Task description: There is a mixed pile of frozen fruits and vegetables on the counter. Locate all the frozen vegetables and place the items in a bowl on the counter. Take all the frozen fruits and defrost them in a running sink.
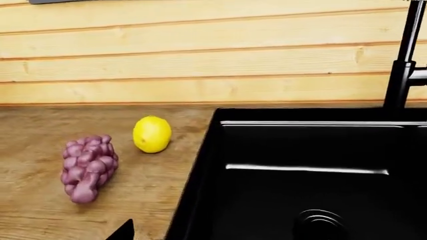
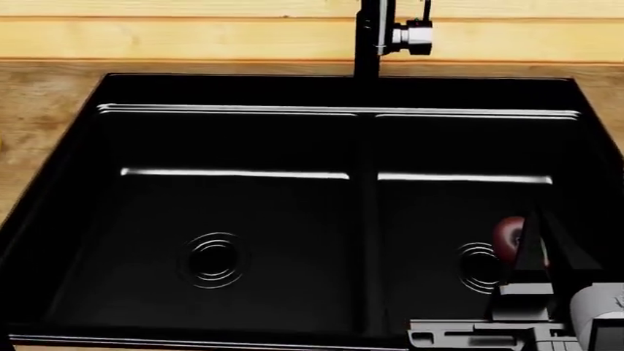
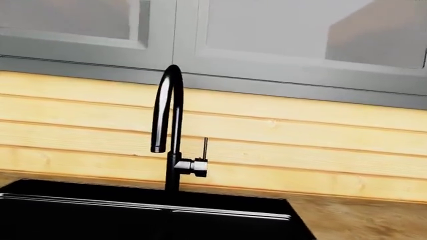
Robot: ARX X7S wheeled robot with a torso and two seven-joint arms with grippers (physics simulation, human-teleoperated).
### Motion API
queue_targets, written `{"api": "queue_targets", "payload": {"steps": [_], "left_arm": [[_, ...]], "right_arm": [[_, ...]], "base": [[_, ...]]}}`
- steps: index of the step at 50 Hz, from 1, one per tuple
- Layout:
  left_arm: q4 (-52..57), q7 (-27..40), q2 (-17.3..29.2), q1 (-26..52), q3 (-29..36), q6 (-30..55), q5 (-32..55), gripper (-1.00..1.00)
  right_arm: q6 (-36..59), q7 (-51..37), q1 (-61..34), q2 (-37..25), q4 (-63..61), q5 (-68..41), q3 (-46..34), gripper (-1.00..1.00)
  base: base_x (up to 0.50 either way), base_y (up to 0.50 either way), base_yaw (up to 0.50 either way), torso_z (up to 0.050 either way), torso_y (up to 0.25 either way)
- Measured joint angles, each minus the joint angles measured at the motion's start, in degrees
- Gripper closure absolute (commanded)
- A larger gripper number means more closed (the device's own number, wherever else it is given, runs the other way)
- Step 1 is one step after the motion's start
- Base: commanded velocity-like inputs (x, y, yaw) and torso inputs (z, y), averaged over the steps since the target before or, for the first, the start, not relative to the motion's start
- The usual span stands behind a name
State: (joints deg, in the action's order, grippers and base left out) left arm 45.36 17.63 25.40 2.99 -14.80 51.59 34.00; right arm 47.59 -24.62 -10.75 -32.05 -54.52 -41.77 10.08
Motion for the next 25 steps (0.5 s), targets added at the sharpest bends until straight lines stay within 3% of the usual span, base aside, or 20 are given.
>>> {"api": "queue_targets", "payload": {"steps": [13, 25], "left_arm": [[-0.05, 0.42, 0.18, 0.2, 0.56, 0.07, 0.11, -1.0], [-0.21, 0.78, 0.39, 0.5, 0.96, 0.25, 0.26, -1.0]], "right_arm": [[0.05, -0.57, 0.15, -0.51, -0.07, -0.41, -0.33, 1.0], [-0.39, -0.94, 0.18, -0.75, -0.11, -1.16, -0.11, 1.0]], "base": [[0.25, 0.48, 0.0, 0.0, 0.001], [0.22, 0.16, 0.0, 0.0, 0.001]]}}
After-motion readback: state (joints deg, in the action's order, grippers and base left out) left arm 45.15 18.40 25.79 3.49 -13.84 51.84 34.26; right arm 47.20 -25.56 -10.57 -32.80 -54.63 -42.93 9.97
